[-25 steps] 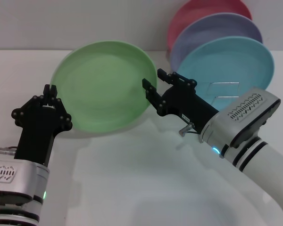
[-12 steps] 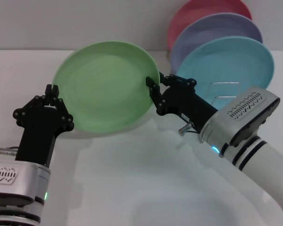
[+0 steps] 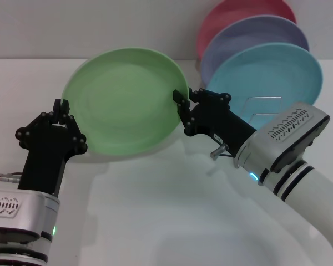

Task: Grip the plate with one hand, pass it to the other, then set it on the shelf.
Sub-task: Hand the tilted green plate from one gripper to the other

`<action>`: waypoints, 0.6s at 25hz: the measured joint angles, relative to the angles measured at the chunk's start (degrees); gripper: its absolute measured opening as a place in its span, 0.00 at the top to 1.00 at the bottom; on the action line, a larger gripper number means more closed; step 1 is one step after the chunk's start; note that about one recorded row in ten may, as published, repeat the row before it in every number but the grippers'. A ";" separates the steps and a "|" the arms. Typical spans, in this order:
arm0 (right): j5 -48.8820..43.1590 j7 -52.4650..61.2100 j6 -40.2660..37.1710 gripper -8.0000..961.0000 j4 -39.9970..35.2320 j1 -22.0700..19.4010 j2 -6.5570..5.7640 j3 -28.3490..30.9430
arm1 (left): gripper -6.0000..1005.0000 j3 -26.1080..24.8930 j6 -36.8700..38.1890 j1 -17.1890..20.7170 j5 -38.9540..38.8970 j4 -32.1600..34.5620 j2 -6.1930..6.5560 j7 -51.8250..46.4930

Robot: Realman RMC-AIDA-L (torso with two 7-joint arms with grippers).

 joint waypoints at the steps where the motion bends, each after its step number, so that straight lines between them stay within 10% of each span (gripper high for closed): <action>1: 0.00 0.00 0.00 0.84 0.00 0.00 0.00 0.00 | 0.96 0.00 0.00 0.00 0.00 0.00 0.00 0.00; 15: 0.00 0.00 -0.01 0.88 0.24 0.02 0.00 -0.23 | 0.96 -0.27 -0.02 -0.21 -0.26 -0.08 0.00 0.00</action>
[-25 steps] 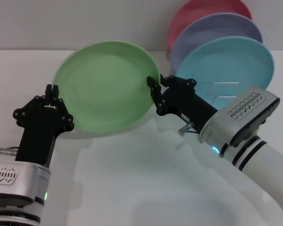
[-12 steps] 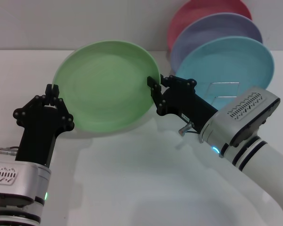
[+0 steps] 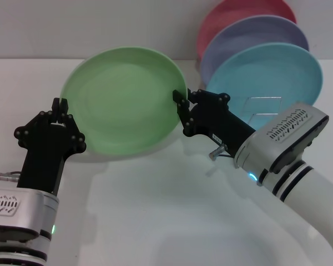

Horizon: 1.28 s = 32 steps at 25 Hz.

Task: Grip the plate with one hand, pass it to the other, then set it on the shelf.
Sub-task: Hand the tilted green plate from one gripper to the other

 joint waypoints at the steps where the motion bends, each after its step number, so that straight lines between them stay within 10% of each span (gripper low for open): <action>1: 0.00 0.00 0.00 0.88 0.05 0.00 0.00 0.00 | 0.96 0.00 0.00 0.00 0.00 0.00 0.00 0.00; 32: 0.00 0.04 0.00 0.87 0.13 -0.59 0.00 0.10 | 0.96 0.19 0.04 0.29 0.00 -0.01 0.00 -0.19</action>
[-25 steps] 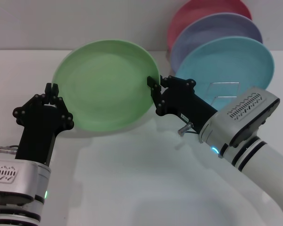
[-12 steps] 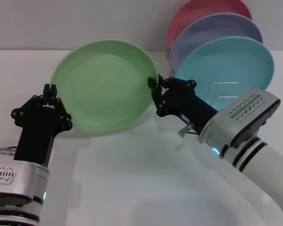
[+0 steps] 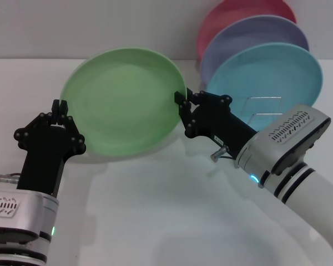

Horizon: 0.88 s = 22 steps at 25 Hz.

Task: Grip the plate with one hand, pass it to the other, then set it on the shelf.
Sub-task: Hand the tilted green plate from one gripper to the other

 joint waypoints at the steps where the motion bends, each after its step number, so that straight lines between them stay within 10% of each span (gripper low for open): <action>1: 0.00 0.01 0.00 0.86 0.01 -0.01 0.00 -0.04 | 0.96 0.00 0.00 0.00 0.00 0.00 0.00 0.02; 22: 0.70 0.05 -0.15 0.93 0.35 -0.62 0.00 0.15 | 0.96 0.08 0.07 -0.01 0.03 0.00 0.00 0.04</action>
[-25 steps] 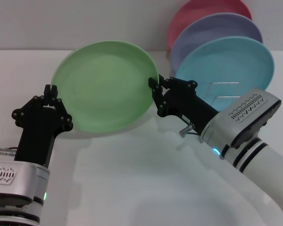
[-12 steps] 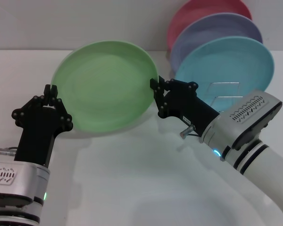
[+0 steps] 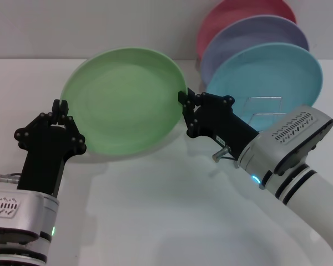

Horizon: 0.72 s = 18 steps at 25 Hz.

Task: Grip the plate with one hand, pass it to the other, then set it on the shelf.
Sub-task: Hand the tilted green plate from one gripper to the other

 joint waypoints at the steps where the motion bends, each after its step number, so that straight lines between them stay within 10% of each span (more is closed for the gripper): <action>1: 0.04 0.00 0.00 0.93 0.00 0.00 0.00 0.01 | 0.96 0.01 0.00 0.00 0.00 0.00 0.00 -0.04; 18: 1.62 0.08 -0.06 0.96 0.06 0.09 0.00 -0.20 | 0.96 0.63 0.01 -0.08 0.29 -0.09 0.01 -0.50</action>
